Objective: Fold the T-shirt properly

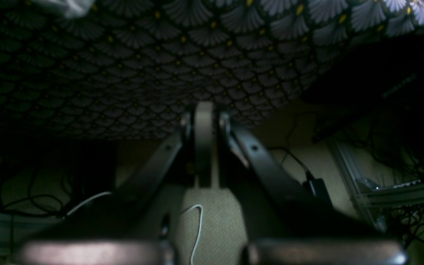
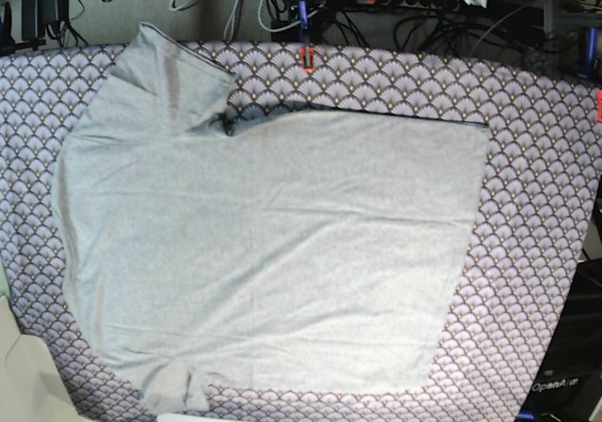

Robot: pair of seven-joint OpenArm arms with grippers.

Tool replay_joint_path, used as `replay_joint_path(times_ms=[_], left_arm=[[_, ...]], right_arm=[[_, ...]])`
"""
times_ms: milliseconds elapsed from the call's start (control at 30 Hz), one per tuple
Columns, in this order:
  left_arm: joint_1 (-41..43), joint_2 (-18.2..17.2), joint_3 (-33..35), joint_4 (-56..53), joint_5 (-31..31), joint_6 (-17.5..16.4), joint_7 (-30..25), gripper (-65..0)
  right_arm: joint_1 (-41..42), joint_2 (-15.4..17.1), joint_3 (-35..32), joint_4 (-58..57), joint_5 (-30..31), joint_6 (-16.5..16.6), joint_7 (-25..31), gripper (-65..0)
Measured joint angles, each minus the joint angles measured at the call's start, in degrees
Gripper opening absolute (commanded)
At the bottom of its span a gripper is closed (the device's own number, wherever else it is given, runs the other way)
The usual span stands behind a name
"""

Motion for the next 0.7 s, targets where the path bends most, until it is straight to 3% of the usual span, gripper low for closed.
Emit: replay_joint_path(times_ms=[67, 233, 500, 700], left_arm=[[-1.6, -0.7, 0.0, 0.0, 0.0, 4.4, 2.9, -65.0], [-4.7, -0.4, 0.0, 0.0, 0.0, 8.8, 5.2, -65.0], [-10.2, 4.8, 0.0, 0.2, -0.1, 8.8, 18.1, -65.0], [-11.6, 6.3, 0.0, 0.0, 0.7, 9.1, 21.9, -65.0]], right_arm=[[0.4, 0.0, 0.0, -0.1, 0.1, 0.0, 0.1, -62.5], [2.2, 0.0, 0.0, -3.0, -0.1, 0.0, 0.2, -62.5], [5.6, 0.0, 0.0, -9.0, -0.1, 0.0, 0.3, -62.5], [5.4, 0.0, 0.0, -10.0, -0.1, 0.0, 0.3, -62.5]])
